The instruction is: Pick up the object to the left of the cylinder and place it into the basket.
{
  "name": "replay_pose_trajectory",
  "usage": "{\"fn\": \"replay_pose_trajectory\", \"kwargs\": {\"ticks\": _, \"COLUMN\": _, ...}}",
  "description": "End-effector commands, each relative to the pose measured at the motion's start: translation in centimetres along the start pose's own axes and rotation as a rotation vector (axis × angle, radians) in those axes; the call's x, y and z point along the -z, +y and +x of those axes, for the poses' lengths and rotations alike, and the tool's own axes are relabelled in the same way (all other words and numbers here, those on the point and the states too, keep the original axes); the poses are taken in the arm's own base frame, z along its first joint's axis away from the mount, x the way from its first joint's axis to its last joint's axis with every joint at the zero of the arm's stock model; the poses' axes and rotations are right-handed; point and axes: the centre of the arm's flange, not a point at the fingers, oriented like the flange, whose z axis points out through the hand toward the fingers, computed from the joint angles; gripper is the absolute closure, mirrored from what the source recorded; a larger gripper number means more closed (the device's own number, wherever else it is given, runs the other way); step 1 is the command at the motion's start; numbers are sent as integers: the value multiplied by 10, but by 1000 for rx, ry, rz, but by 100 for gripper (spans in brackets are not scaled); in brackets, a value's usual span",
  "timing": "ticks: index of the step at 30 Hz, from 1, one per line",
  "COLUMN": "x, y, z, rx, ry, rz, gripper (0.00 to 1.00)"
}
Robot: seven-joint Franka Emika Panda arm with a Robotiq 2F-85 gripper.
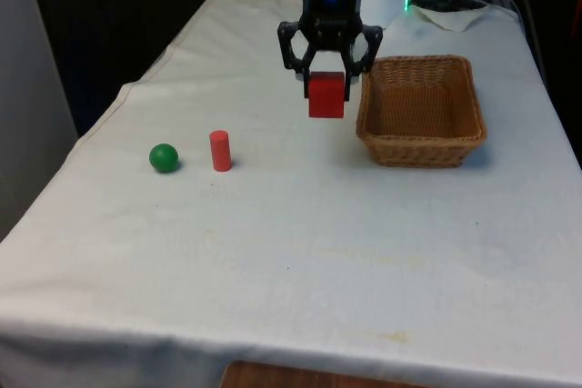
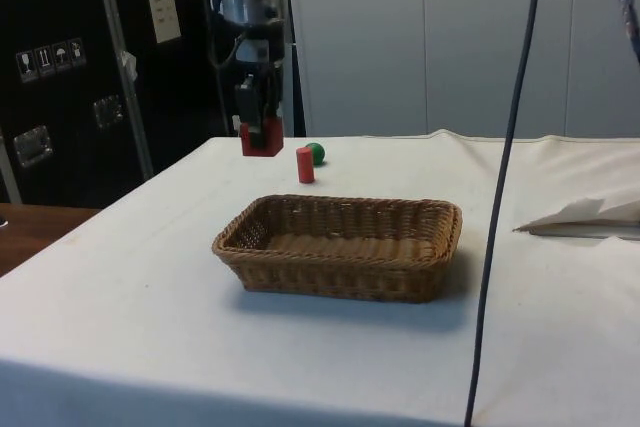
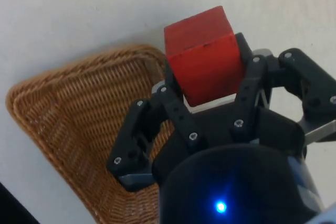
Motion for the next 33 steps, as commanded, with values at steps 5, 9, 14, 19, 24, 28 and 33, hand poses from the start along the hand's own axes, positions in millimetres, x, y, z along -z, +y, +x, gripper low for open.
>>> {"fn": "replay_pose_trajectory", "kwargs": {"ticks": 5, "x": 7, "y": -8, "z": -9, "rx": 4, "ry": 4, "rz": -6, "gripper": 100}}
{"fn": "replay_pose_trajectory", "kwargs": {"ticks": 9, "x": 9, "y": -17, "z": -15, "rx": 9, "ry": 5, "rz": -3, "gripper": 100}}
{"fn": "replay_pose_trajectory", "kwargs": {"ticks": 14, "x": 11, "y": -29, "z": -23, "rx": 12, "ry": 9, "rz": -2, "gripper": 100}}
{"fn": "replay_pose_trajectory", "kwargs": {"ticks": 19, "x": 11, "y": -40, "z": -30, "rx": 17, "ry": 14, "rz": 2, "gripper": 100}}
{"fn": "replay_pose_trajectory", "kwargs": {"ticks": 24, "x": 11, "y": -50, "z": -38, "rx": 20, "ry": 19, "rz": 6, "gripper": 100}}
{"fn": "replay_pose_trajectory", "kwargs": {"ticks": 28, "x": 10, "y": -58, "z": -46, "rx": 25, "ry": 20, "rz": 8, "gripper": 100}}
{"fn": "replay_pose_trajectory", "kwargs": {"ticks": 33, "x": 11, "y": -69, "z": -57, "rx": 32, "ry": 21, "rz": 13, "gripper": 100}}
